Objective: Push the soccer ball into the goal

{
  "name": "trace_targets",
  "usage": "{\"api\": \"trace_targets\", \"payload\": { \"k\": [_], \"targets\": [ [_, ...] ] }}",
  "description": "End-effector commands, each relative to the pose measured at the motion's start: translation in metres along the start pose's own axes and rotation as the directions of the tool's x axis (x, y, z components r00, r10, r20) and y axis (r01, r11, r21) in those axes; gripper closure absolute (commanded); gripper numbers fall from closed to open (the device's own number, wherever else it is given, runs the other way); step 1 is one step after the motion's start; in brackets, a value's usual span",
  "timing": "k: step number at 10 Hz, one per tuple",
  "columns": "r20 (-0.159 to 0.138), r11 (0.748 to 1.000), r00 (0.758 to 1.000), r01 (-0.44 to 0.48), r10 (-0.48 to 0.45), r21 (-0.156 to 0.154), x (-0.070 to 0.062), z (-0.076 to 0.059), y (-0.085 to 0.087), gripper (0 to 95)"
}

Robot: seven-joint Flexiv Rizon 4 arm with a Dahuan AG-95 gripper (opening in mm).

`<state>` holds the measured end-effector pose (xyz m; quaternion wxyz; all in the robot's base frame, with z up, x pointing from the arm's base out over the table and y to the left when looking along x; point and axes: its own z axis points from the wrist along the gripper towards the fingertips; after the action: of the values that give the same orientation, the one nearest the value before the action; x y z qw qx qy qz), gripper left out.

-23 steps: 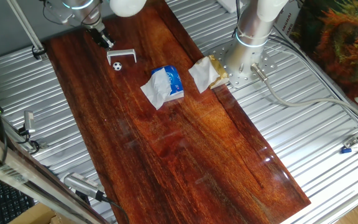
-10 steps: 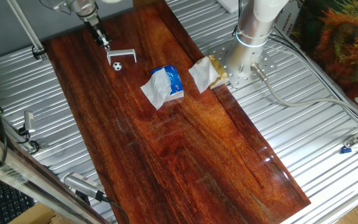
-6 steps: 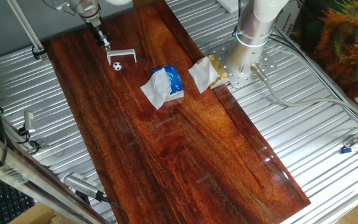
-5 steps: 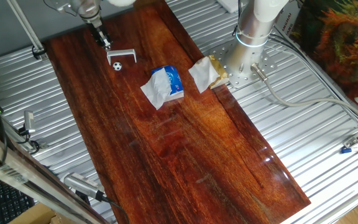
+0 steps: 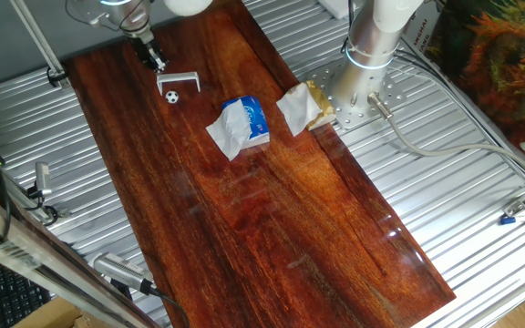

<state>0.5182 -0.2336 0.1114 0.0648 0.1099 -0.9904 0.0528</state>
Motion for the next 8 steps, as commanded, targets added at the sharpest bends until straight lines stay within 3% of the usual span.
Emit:
{"api": "trace_targets", "payload": {
  "k": [1, 4, 6, 8],
  "targets": [
    [0.021, 1.0, 1.0, 0.002, -0.002, -0.009, 0.0007, 0.0, -0.0003, 95.0],
    [0.025, 1.0, 1.0, 0.007, -0.006, -0.026, 0.0007, 0.0, -0.0003, 95.0],
    [0.024, 0.998, 1.0, -0.006, 0.007, -0.057, 0.0009, -0.0001, -0.0005, 95.0],
    [0.018, 0.999, 0.999, -0.046, 0.047, -0.02, 0.0048, -0.0014, -0.0032, 95.0]
  ]
}}
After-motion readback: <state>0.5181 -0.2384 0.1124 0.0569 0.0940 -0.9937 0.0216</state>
